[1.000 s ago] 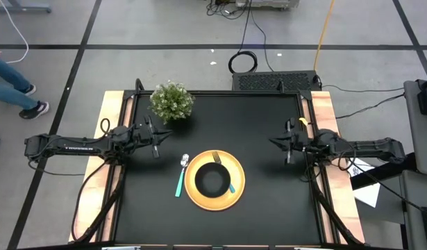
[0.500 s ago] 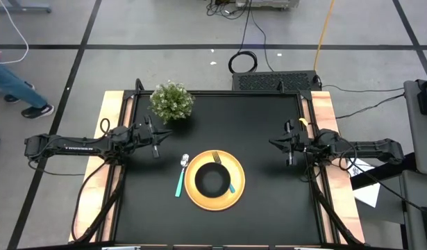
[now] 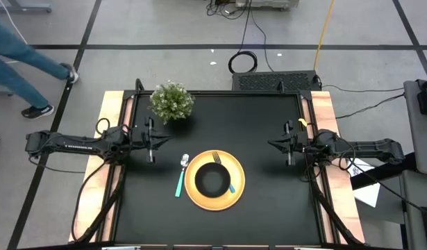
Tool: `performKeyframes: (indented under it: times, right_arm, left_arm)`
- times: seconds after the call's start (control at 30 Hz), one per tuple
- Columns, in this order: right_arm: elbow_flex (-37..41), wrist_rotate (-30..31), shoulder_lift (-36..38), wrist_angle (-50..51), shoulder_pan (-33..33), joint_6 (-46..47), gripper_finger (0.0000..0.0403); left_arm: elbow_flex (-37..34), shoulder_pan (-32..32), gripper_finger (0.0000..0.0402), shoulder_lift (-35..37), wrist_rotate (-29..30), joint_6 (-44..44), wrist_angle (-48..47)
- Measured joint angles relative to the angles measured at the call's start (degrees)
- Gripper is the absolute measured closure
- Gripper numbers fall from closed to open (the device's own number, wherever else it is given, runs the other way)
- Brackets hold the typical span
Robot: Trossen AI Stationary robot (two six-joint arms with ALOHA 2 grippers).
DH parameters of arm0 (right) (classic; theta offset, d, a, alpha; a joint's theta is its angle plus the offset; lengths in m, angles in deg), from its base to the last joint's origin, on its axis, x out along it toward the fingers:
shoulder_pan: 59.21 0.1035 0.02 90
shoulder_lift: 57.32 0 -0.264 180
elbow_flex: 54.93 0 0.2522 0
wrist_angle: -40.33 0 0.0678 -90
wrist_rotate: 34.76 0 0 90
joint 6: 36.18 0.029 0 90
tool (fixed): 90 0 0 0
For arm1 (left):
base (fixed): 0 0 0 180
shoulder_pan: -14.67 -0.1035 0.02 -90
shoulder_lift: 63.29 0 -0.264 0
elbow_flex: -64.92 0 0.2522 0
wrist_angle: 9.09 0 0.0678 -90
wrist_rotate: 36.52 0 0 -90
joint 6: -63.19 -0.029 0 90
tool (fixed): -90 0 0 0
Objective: Set table place
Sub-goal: Put the blue spoon in the black bowl on the yellow plate
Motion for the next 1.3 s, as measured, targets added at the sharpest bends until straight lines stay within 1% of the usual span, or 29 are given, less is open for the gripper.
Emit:
performKeyframes:
  times: [0.07,0.13,0.23,0.37,0.47,0.6,0.7,0.8,0.9,1.0,1.1,1.23,1.3]
  right_arm:
    - [0.0,0.0,0.0,0.05,0.0,0.01,0.0403]
    - [0.02,0.02,0.0,0.51,0.0,0.02,0.0403]
    - [0.02,0.02,0.0,0.85,0.0,0.02,0.0403]
    - [0.02,0.02,0.0,1.19,0.0,0.02,0.0403]
    - [0.02,0.04,0.0,1.78,0.0,0.38,0.0403]
    - [0.02,0.04,0.0,2.11,0.0,1.31,0.0403]
    - [0.02,0.04,0.0,2.83,0.0,1.33,0.0403]
    - [0.02,0.04,0.0,3.39,0.0,1.34,0.0403]
    - [0.02,0.04,0.0,3.4,0.0,1.81,0.0403]
    - [0.02,0.05,0.0,3.4,0.0,2.33,0.0403]
    - [0.02,0.07,0.0,3.4,0.0,2.36,0.0403]
    - [0.02,0.07,-0.02,3.89,0.0,2.36,0.0403]
    - [0.02,0.07,-0.02,3.9,0.0,2.42,0.0403]
  left_arm:
    - [1.46,1.2,0.037,0.01,1.34,1.98,-1.91]
    - [3.54,2.29,0.0368,-0.01,1.47,2.81,-4.87]
    - [6.88,4.1,0.035,-0.01,2.23,3.86,-8.67]
    - [10.14,6.16,0.0303,-0.01,4.9,3.93,-11.62]
    - [12.29,6.97,0.0261,0.01,5.27,5.73,-14.4]
    - [15.88,7.96,0.0204,-0.01,5.88,9.67,-23.96]
    - [18.55,9.23,0.0171,-0.01,8.69,11.81,-31.05]
    - [20.35,11.33,0.0149,-0.01,11.48,13.57,-35.91]
    - [21.56,13.61,0.0137,-0.01,13.36,16.44,-39.4]
    - [22.32,16.13,0.0135,-0.01,14.75,20.07,-42.72]
    - [22.39,19.27,0.0135,-0.15,17.34,23.55,-45.29]
    - [22.39,23.59,0.0135,-2.51,20.01,28.73,-48.95]
    - [22.39,25.1,0.0135,-4.45,20.43,33.51,-50.68]
